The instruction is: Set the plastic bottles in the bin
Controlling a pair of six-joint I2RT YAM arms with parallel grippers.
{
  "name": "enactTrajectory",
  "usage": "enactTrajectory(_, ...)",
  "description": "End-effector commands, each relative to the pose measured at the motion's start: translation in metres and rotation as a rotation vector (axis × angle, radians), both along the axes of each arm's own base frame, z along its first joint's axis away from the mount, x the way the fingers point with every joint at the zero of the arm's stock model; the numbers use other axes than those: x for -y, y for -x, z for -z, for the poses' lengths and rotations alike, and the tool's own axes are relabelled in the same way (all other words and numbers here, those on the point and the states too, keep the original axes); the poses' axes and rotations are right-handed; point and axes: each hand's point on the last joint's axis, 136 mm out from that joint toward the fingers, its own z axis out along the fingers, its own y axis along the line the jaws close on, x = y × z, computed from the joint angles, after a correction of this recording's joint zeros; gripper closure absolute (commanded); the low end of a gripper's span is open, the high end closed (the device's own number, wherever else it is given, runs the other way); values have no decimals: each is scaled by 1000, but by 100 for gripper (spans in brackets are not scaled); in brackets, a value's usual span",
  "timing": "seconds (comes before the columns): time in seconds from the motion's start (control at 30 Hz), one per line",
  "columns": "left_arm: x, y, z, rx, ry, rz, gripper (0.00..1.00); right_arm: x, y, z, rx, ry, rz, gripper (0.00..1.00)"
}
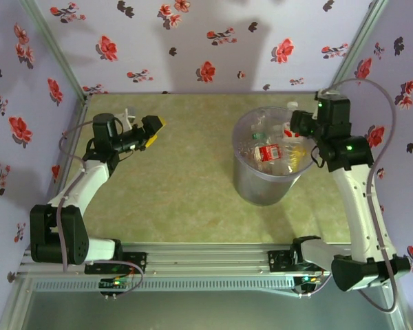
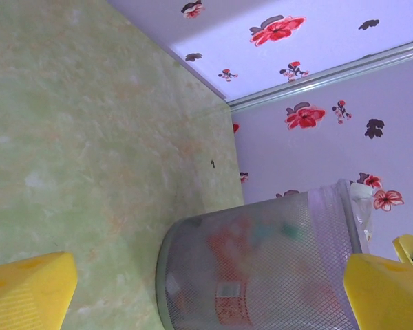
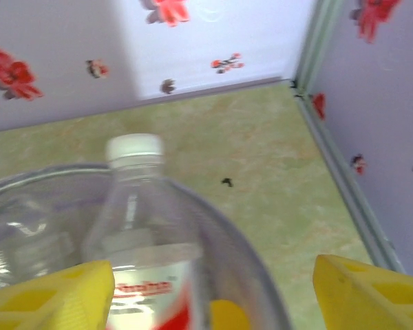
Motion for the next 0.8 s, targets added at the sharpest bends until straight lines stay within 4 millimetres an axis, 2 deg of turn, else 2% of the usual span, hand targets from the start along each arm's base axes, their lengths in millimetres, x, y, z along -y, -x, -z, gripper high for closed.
enactTrajectory(0.0,-6,2,-4,42,-20,-11,0,25,18,12,-61,-19,91,29)
enactTrajectory(0.17,-7,1,-3,40,-28,-10,0,31,30,44,-125,-141,96,42)
enactTrajectory(0.43,-10,-1,-1,33,-42,-13,0,16,36,84,-204,-270,44,52)
enactTrajectory(0.77,-21,5,3,23,-52,-37,0,-22,26,95,-199,-462,-97,62)
